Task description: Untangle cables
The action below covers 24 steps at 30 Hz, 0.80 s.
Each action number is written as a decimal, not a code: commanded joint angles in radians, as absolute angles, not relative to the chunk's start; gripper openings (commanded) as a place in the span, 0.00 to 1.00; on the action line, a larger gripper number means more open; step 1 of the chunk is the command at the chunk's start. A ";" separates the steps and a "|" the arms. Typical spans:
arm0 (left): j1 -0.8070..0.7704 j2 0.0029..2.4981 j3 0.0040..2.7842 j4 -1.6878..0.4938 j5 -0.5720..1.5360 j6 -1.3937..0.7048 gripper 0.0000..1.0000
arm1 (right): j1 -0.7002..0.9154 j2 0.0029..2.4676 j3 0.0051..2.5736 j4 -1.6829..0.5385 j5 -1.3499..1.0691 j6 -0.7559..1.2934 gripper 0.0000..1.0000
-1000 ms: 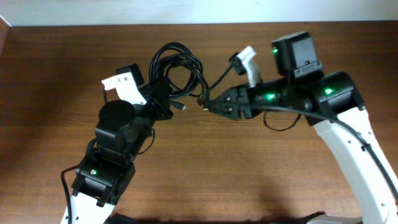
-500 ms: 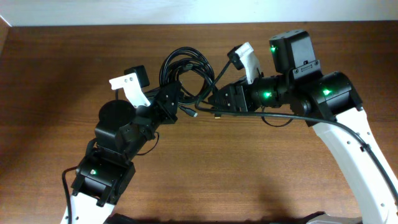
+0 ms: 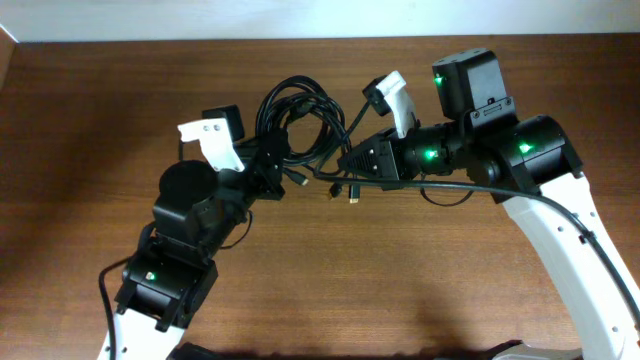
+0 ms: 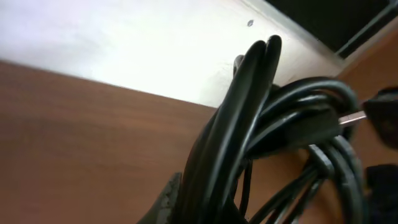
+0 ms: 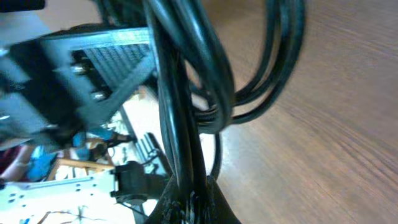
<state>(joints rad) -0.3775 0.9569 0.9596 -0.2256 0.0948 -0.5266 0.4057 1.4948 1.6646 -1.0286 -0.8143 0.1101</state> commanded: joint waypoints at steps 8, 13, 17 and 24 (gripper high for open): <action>-0.379 1.044 0.963 -0.278 0.134 -0.205 0.00 | 0.405 1.469 1.684 -0.887 -1.021 0.140 0.04; -0.379 1.044 0.963 -0.274 0.346 -0.207 0.00 | 0.405 1.470 1.684 -0.812 -1.020 0.174 0.04; -0.379 1.044 0.963 -0.275 0.480 -0.115 0.00 | 0.405 1.470 1.684 -0.770 -1.010 0.209 0.04; -0.379 1.044 0.963 -0.201 0.505 -0.096 0.00 | 0.405 1.470 1.684 -0.899 -0.899 0.218 0.04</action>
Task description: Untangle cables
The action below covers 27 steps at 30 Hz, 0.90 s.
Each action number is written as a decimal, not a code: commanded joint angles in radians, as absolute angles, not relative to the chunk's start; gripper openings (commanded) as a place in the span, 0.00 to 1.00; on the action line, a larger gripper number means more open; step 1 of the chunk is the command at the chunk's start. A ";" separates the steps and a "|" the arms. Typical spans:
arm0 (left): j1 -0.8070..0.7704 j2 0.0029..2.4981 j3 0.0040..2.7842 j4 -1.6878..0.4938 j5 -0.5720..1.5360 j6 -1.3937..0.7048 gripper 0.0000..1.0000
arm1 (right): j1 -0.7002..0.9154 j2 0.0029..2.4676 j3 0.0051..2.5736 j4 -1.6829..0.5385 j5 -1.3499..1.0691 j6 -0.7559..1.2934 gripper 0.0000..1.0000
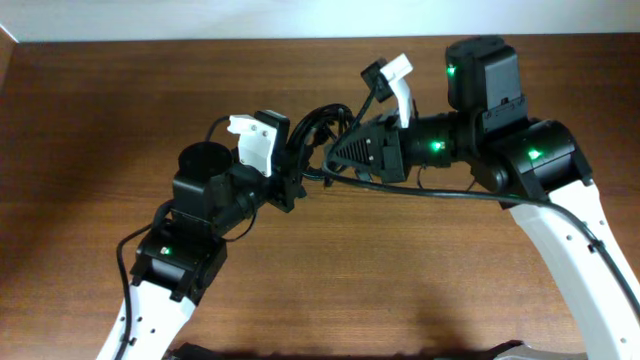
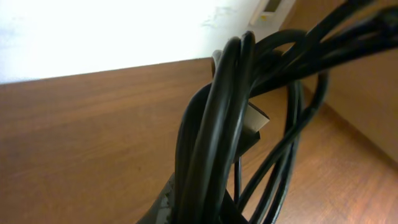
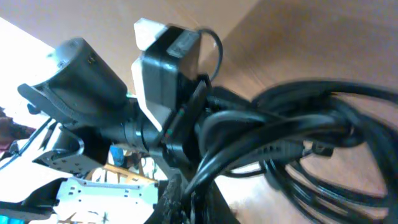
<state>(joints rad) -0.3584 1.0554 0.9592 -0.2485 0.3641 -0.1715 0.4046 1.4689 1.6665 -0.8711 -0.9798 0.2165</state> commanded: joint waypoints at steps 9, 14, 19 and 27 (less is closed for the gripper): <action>-0.379 1.044 0.963 -0.115 0.510 -0.138 0.00 | 0.405 1.470 1.683 -1.041 -0.772 0.219 0.04; -0.379 1.044 0.963 -0.108 0.678 -0.081 0.00 | 0.405 1.470 1.683 -1.036 -0.690 0.231 0.04; -0.379 1.044 0.963 -0.109 0.966 0.077 0.00 | 0.403 1.470 1.683 -1.035 -0.623 0.253 0.04; -0.379 1.044 0.963 -0.121 1.089 0.111 0.00 | 0.371 1.470 1.683 -1.028 -0.636 0.279 0.04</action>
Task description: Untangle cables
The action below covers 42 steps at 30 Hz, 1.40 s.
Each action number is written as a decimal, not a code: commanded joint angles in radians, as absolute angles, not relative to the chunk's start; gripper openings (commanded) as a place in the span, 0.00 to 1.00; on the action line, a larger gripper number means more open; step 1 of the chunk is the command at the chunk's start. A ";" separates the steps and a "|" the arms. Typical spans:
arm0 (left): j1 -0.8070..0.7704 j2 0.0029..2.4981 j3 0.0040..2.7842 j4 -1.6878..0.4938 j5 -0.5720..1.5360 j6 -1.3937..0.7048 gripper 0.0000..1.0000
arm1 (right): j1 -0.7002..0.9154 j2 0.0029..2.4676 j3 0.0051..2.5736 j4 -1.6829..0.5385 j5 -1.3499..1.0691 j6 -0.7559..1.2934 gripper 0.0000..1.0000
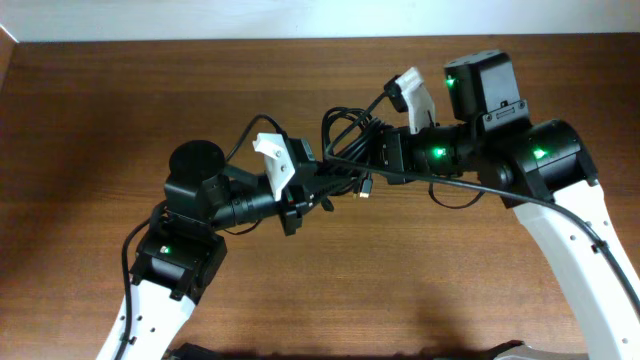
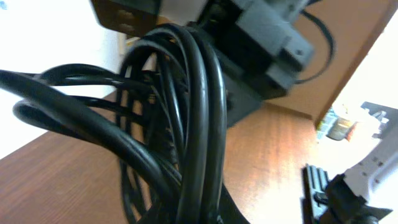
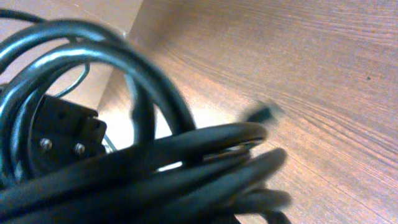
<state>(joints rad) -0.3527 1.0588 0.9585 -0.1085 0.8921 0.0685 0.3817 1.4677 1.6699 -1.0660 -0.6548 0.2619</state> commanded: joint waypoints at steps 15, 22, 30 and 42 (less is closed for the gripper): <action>-0.377 1.048 0.963 -0.248 0.709 0.200 0.00 | 0.371 1.465 1.684 -1.093 -0.577 0.345 0.58; -0.377 1.048 0.963 -0.249 0.603 0.220 0.00 | 0.371 1.404 1.684 -1.171 -0.433 0.338 0.62; -0.377 1.048 0.963 -0.249 0.662 0.238 0.00 | 0.371 1.238 1.684 -1.139 -0.278 0.326 0.62; -0.377 1.048 0.963 -0.252 0.944 0.363 0.00 | 0.371 1.212 1.684 -1.180 -0.385 0.152 0.52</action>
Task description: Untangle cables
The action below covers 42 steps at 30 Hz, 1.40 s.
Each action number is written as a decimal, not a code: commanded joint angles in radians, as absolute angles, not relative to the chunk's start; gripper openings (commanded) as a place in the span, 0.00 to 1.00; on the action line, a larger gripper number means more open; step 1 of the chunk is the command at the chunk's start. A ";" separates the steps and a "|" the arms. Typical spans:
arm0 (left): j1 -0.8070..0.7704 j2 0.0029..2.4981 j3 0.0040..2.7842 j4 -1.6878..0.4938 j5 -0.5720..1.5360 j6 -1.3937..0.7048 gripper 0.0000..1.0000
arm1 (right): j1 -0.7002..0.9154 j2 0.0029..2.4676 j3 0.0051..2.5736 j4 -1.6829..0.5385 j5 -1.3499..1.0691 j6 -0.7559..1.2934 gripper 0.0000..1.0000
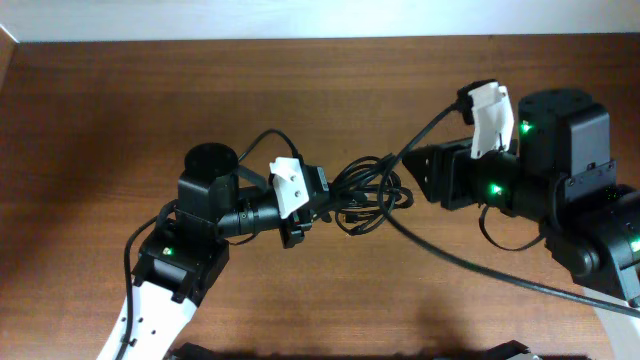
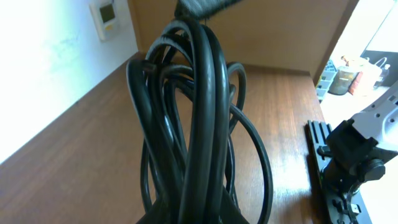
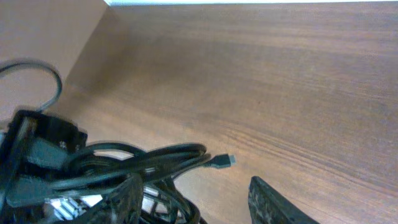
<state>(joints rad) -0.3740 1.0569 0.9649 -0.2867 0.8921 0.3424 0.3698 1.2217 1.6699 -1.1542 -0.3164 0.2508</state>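
A tangled bundle of black cables (image 1: 368, 195) hangs at the middle of the table. My left gripper (image 1: 316, 202) is shut on its left end. In the left wrist view the bundle's loops (image 2: 199, 112) rise straight out of the jaws of the left gripper (image 2: 193, 216). My right gripper (image 1: 418, 172) stands open just right of the bundle, not touching it. In the right wrist view the right gripper's dark fingers (image 3: 130, 196) are spread wide around the right gripper (image 3: 199, 205), holding nothing. The bundle (image 3: 118, 163) lies left of it. A loose plug (image 3: 222, 161) sticks out toward the gap.
The brown wooden table (image 1: 100, 120) ends at a white wall (image 1: 300, 15) on the far side. A thin black cable of the right arm (image 1: 500, 272) slants from the bundle's right side down to the frame's right edge. A black stand (image 2: 348, 162) stands beyond the table's edge.
My right gripper has let go of the bundle, is now open, and stands farther right. The left gripper still holds the bundle, which now sits nearer the table's middle.
Both grippers were first shut on the bundle near the far middle of the table, loops spread between them. They then stood close together, both still holding, and the bundle shifted a little. Now only the left gripper holds it, and the right is open beside it.
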 commanded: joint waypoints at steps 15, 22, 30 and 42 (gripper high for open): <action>-0.377 1.048 0.963 -0.065 0.836 0.142 0.00 | 0.373 1.212 1.683 -1.306 -0.753 -0.206 0.59; -0.377 1.049 0.963 -0.068 0.758 0.090 0.00 | 0.373 1.213 1.683 -1.305 -0.834 -0.218 0.66; -0.378 1.050 0.963 0.016 0.880 -0.012 0.00 | 0.373 1.239 1.683 -1.305 -0.823 -0.224 0.68; -0.376 1.050 0.963 0.015 0.772 -0.016 0.00 | 0.373 1.254 1.683 -1.350 -0.632 -0.216 0.04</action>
<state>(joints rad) -0.3752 1.0569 0.9607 0.0029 0.8146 -0.0017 0.3698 1.2606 1.6703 -1.3258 -0.7170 -0.2169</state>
